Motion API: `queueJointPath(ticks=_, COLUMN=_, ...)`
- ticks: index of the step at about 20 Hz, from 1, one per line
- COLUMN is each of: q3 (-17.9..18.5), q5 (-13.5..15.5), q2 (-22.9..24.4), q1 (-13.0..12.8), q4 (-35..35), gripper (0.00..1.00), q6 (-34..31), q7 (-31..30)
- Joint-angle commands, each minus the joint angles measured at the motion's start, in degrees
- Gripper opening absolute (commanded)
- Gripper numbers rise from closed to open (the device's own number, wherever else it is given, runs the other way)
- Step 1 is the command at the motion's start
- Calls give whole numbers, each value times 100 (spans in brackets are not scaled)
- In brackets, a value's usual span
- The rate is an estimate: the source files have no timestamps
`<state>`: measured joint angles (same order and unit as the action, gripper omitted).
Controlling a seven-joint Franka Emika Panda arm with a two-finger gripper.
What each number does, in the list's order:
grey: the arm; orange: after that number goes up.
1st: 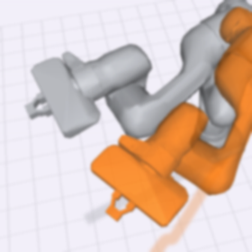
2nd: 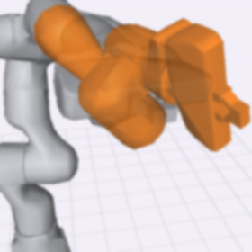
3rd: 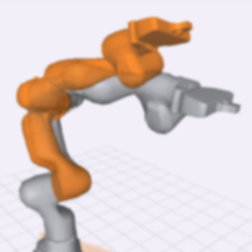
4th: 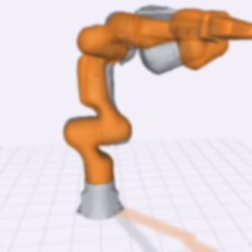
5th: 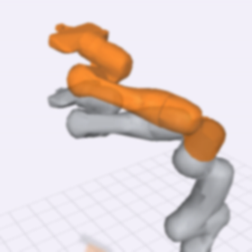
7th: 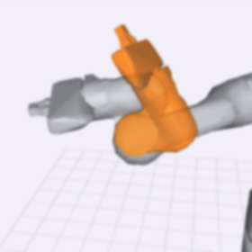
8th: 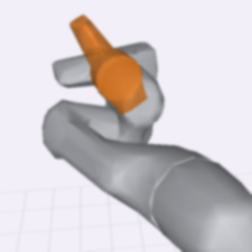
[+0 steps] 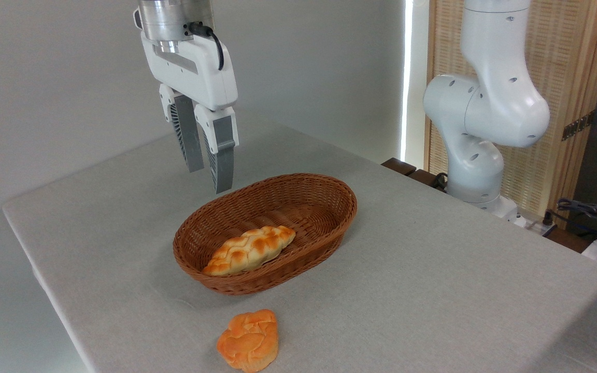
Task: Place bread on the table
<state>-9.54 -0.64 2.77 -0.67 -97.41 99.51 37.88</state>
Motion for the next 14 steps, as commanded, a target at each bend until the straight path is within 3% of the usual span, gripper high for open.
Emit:
queueJointPath(ticks=1, q3=119, q5=20, q2=-22, q1=-29, q4=195, gripper=100, q6=-291, q7=-44)
queueJointPath(ticks=4, q3=286, q5=248, q2=-74, q1=-29, q4=511, gripper=100, q6=-818, q7=-35)
queueJointPath(ticks=7, q3=304, q5=249, q2=-83, q1=-29, q4=556, gripper=100, q6=-933, q7=-44)
queueJointPath(ticks=14, q3=724, q5=284, q2=-83, q1=-38, q4=653, gripper=100, q6=-1030, q7=26)
